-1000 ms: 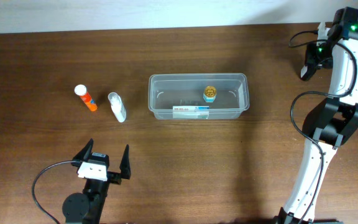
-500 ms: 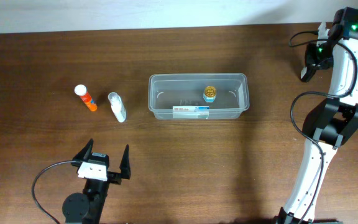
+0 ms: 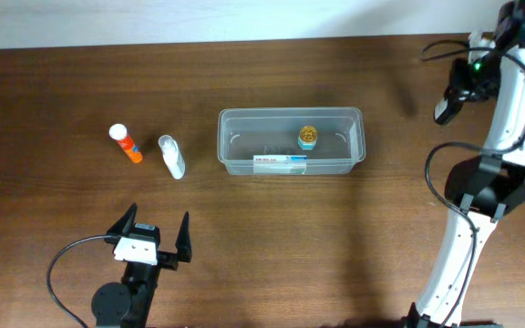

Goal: Pack container
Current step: 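Close the right gripper on the dark bottle and lift it, then carry the dark bottle into the container's right end and release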

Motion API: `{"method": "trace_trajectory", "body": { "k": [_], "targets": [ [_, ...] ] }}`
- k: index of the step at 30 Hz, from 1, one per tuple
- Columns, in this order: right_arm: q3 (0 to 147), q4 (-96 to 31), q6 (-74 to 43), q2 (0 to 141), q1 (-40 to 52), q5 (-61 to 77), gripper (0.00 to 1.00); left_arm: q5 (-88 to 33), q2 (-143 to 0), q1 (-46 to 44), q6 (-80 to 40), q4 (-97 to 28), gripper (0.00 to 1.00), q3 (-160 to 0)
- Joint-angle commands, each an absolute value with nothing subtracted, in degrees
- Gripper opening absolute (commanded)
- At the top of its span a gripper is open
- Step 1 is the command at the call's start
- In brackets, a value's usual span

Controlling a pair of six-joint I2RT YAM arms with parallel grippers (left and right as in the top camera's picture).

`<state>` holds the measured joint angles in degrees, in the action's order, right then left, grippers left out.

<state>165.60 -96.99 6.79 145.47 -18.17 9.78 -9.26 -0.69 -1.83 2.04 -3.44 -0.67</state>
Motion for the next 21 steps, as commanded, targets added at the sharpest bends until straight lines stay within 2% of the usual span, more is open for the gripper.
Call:
{"method": "trace_trajectory", "body": {
  "k": [1, 10, 21],
  "targets": [
    [168.03, -97.34, 3.95, 138.54, -15.09, 11.86, 0.22, -10.11, -0.30, -1.54, 2.87, -3.66, 0.99, -0.54],
    [165.34, -97.36, -0.49, 128.75, -5.19, 12.23, 0.22, -10.11, -0.30, -1.54, 2.87, -3.66, 0.99, -0.54],
    [144.57, -96.36, -2.72, 123.59, 7.92, 7.01, 0.22, -10.11, -0.30, -1.54, 2.87, -3.66, 0.99, -0.51]
  ]
}}
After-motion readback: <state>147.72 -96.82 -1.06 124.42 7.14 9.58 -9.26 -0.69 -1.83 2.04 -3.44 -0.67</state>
